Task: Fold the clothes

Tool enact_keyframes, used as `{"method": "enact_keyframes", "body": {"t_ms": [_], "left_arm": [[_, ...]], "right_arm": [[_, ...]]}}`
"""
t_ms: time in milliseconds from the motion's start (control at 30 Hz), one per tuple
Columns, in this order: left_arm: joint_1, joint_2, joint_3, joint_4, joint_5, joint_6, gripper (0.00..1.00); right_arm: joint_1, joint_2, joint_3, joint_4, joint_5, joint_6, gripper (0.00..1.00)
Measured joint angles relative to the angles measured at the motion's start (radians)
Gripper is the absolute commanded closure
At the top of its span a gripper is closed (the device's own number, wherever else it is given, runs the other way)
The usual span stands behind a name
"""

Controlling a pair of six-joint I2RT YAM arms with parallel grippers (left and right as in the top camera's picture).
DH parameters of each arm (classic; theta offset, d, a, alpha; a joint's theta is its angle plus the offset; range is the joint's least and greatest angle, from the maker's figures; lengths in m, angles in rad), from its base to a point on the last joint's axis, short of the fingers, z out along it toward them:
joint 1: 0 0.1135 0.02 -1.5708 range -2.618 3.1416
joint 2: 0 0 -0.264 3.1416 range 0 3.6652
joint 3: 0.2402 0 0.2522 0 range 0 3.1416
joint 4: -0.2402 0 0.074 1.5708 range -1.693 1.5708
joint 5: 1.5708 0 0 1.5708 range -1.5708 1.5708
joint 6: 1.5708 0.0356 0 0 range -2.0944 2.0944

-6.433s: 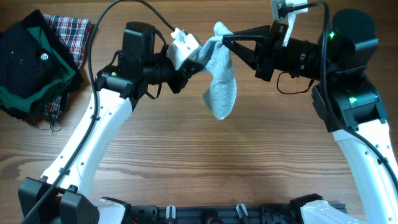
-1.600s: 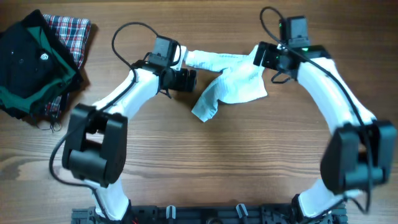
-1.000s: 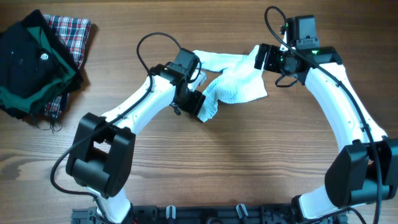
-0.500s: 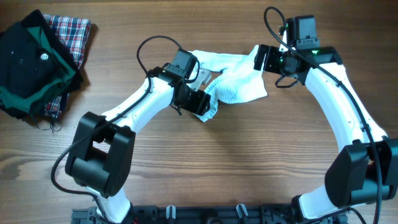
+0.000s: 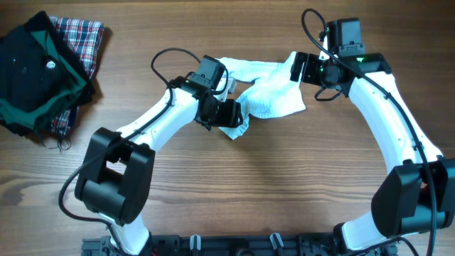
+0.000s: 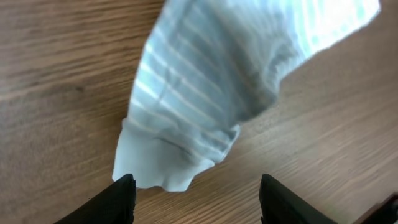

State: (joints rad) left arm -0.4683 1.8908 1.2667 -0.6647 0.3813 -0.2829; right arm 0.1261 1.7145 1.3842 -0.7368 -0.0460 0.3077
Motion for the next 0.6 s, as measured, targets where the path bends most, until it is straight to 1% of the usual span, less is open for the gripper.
{"method": "enact_keyframes", "body": {"t_ms": [200, 333, 600], "left_arm": [[0.001, 0.063, 0.0, -0.001, -0.071, -0.124, 0.33], [0.014, 0.089, 0.003, 0.003, -0.093, -0.168, 0.33], [0.021, 0.094, 0.002, 0.044, -0.103, -0.209, 0.51]], "right_arm": [[0.0, 0.0, 0.0, -0.011, 0.0, 0.0, 0.01], [0.0, 0.0, 0.0, -0.012, 0.0, -0.013, 0.0], [0.0, 0.0, 0.0, -0.015, -0.007, -0.026, 0.01]]}}
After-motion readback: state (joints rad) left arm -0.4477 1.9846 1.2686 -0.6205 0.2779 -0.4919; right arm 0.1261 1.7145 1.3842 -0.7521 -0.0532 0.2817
